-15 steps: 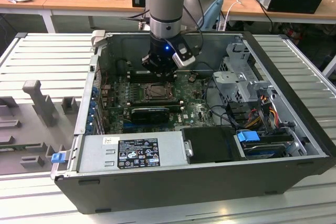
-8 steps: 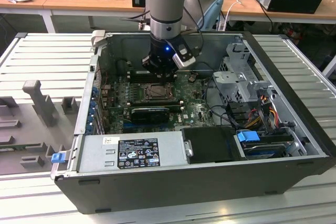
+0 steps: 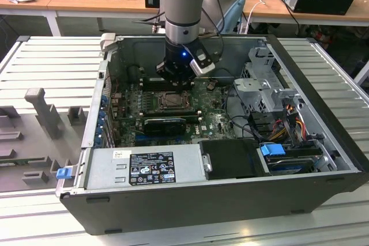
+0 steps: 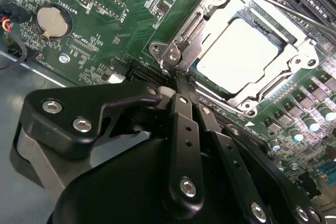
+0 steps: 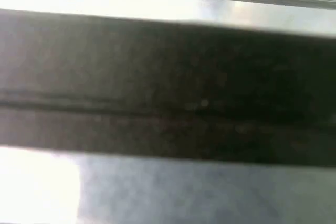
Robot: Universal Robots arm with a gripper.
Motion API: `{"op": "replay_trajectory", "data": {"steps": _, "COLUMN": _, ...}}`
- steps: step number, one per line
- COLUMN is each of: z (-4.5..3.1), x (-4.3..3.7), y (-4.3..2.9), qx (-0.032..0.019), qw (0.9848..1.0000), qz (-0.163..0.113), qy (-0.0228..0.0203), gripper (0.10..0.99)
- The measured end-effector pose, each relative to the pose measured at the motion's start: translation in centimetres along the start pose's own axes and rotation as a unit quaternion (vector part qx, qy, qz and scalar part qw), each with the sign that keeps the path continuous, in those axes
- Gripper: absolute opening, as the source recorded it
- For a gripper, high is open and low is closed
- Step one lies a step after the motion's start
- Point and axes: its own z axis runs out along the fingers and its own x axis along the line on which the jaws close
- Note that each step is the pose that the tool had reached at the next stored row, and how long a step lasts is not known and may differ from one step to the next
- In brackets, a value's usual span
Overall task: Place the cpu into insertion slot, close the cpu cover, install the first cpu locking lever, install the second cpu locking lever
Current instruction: 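Install the first cpu locking lever, then install the second cpu locking lever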
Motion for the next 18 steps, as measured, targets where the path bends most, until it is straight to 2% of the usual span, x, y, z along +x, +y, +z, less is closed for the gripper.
{"op": "replay_trajectory", "data": {"steps": 3, "z": -1.6, "x": -0.05, "y": 0.13, "qx": 0.0014, "qw": 1.0, "qz": 0.0, "qy": 0.0003, "gripper": 0.106}}
{"op": "replay_trajectory", "data": {"steps": 18, "z": -1.67, "x": 0.01, "y": -0.68, "qx": 0.0016, "qw": 1.0, "qz": 0.0, "qy": 0.0002, "gripper": 0.106}}
